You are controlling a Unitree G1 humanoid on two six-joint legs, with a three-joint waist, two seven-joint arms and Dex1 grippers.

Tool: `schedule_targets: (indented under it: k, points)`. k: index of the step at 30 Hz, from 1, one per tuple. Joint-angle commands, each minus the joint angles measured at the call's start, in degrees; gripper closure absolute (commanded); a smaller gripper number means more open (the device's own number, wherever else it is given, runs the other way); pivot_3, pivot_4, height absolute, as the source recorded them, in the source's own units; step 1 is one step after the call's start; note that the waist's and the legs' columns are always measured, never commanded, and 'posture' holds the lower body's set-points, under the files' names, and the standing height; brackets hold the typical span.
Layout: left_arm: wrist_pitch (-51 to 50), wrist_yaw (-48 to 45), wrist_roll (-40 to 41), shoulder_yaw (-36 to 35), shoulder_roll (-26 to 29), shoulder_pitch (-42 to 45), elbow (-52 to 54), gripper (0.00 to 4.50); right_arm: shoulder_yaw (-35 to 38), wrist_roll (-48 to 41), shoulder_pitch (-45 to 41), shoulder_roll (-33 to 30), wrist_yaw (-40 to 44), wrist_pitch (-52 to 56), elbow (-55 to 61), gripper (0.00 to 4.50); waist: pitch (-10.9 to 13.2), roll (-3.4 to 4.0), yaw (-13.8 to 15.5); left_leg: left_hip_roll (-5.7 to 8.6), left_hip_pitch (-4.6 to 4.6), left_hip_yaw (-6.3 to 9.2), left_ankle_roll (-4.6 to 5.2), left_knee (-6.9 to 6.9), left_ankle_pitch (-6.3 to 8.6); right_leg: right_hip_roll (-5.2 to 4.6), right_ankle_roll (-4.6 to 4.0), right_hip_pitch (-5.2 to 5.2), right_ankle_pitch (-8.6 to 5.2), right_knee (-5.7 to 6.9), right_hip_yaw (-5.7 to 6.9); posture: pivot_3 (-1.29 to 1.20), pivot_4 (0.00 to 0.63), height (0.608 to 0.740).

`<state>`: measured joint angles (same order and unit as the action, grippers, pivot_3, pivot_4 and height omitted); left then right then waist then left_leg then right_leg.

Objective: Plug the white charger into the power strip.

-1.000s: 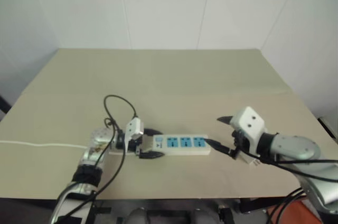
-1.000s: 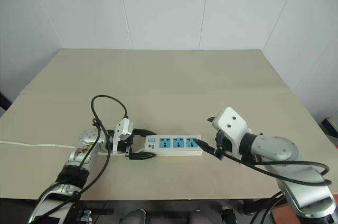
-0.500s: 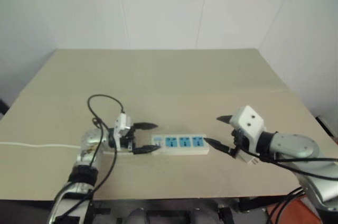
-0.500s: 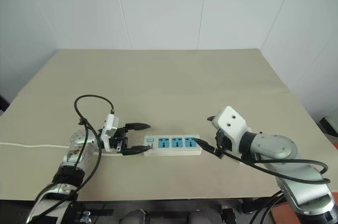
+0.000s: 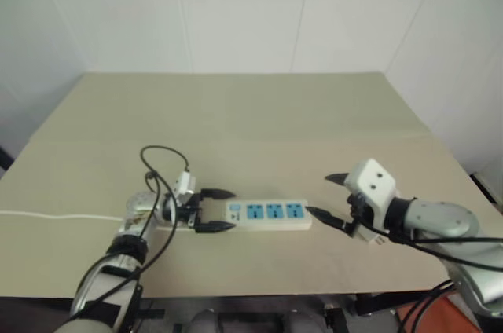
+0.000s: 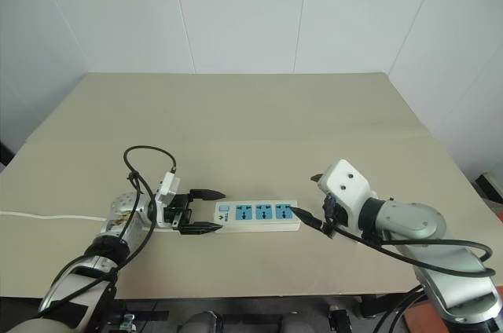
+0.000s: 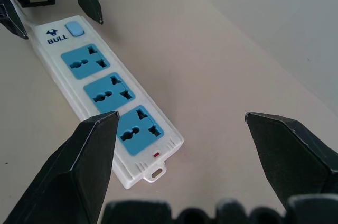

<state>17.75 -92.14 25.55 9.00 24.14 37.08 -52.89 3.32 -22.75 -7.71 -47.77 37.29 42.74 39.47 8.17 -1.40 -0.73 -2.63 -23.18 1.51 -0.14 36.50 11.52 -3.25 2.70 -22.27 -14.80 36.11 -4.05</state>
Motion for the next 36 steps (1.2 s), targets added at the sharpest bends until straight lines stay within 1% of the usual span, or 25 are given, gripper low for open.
schedule_targets:
  k: [1, 8, 16, 19, 21, 27, 29, 31, 32, 34, 36]
  points:
    - [3.0, -0.4, 1.6, 1.7, -0.3, 2.1, -2.4, 0.04, 2.6, -0.2, -0.2, -0.9, 0.2, -0.6, 1.9, 0.0, 0.0, 0.0, 0.0, 0.0, -0.01, 0.0, 0.0, 0.0, 0.0, 0.0, 0.0, 0.0, 0.0, 0.0, 0.0, 0.0, 0.15, 0.74]
    - [5.7, -0.4, 2.1, 4.2, -0.9, 3.4, -6.3, 0.04, 3.4, -0.3, 0.5, -1.4, 0.4, -0.3, 2.4, 0.0, 0.0, 0.0, 0.0, 0.0, -0.02, 0.0, 0.0, 0.0, 0.0, 0.0, 0.0, -0.01, 0.0, -0.01, 0.0, 0.0, 0.15, 0.74]
    - [8.0, -0.4, 2.1, 4.0, -2.2, 4.1, -9.1, 0.04, 3.9, -0.7, 0.9, -2.0, 0.3, 0.1, 2.9, 0.0, 0.0, 0.0, 0.0, 0.01, -0.01, 0.0, 0.0, 0.0, 0.0, -0.01, 0.0, 0.0, 0.0, -0.01, 0.0, 0.0, 0.15, 0.74]
    - [7.7, -0.4, 2.3, 4.6, -2.2, 3.9, -9.1, 0.61, 4.0, -0.8, 1.1, -2.0, 0.2, 0.2, 3.0, 0.0, 0.0, 0.0, 0.0, 0.01, -0.02, 0.0, 0.0, 0.0, 0.0, -0.01, 0.0, 0.0, 0.0, -0.01, 0.0, 0.0, 0.15, 0.74]
    - [7.3, -0.4, 2.4, 4.7, -2.2, 3.7, -9.0, 1.21, 4.0, -0.9, 1.0, -2.1, 0.1, 0.4, 3.2, 0.0, 0.0, 0.0, 0.0, 0.01, -0.01, 0.0, 0.0, 0.0, 0.0, -0.01, 0.01, 0.0, 0.0, -0.01, 0.0, 0.0, 0.15, 0.74]
    - [8.2, -0.4, 1.8, 4.8, -2.2, 3.4, -8.1, 1.23, 4.3, -1.0, 0.4, -2.4, -0.1, 0.9, 3.3, 0.0, 0.0, 0.0, 0.1, 0.01, -0.01, 0.0, 0.0, 0.0, 0.0, -0.01, 0.01, 0.01, 0.0, -0.01, 0.0, 0.0, 0.15, 0.74]
    - [8.4, -0.4, 2.1, 5.3, -2.0, 3.0, -6.6, 1.23, 5.0, -2.4, -1.0, -3.7, 0.1, 4.0, 3.6, 0.0, 0.0, 0.0, 0.1, 0.01, -0.02, 0.0, 0.0, 0.0, 0.0, -0.02, 0.01, 0.0, 0.0, -0.01, 0.0, 0.0, 0.15, 0.74]
    - [8.7, -0.4, 2.2, 5.7, -1.8, 2.5, -5.1, 1.23, 4.8, -3.8, -4.4, -6.9, -0.2, 11.2, 4.4, 0.0, 0.0, 0.0, 0.0, 0.01, -0.02, 0.0, 0.0, 0.0, 0.0, -0.03, 0.0, 0.0, 0.0, -0.01, 0.0, 0.0, 0.15, 0.74]
    - [8.7, -0.4, 2.1, 6.3, -1.4, 2.3, -4.2, 1.23, 4.8, -5.4, -7.8, -8.1, -0.7, 16.6, 4.1, 0.0, 0.0, 0.01, 0.0, 0.02, -0.03, -0.02, 0.0, 0.0, 0.0, -0.04, 0.0, -0.01, 0.0, -0.02, -0.02, 0.0, 0.15, 0.74]
    - [8.9, -0.4, 1.4, 7.8, -0.7, 1.5, -2.0, 1.23, 5.6, -11.0, -17.5, -9.2, -0.3, 29.7, 0.9, 0.0, 0.0, 0.01, -0.2, 0.0, -0.01, -0.02, 0.0, 0.0, 0.0, -0.04, -0.02, -0.01, 0.01, -0.02, 0.0, 0.0, 0.15, 0.74]
    - [8.7, -0.4, 1.2, 8.2, -0.4, 0.9, -0.6, 1.23, 4.5, -13.3, -23.9, -10.4, 0.1, 38.1, -0.9, 0.0, 0.0, 0.02, -0.1, -0.02, 0.0, -0.01, 0.0, -0.04, 0.0, -0.03, -0.08, -0.02, 0.04, -0.02, 0.0, 0.0, 0.15, 0.74]
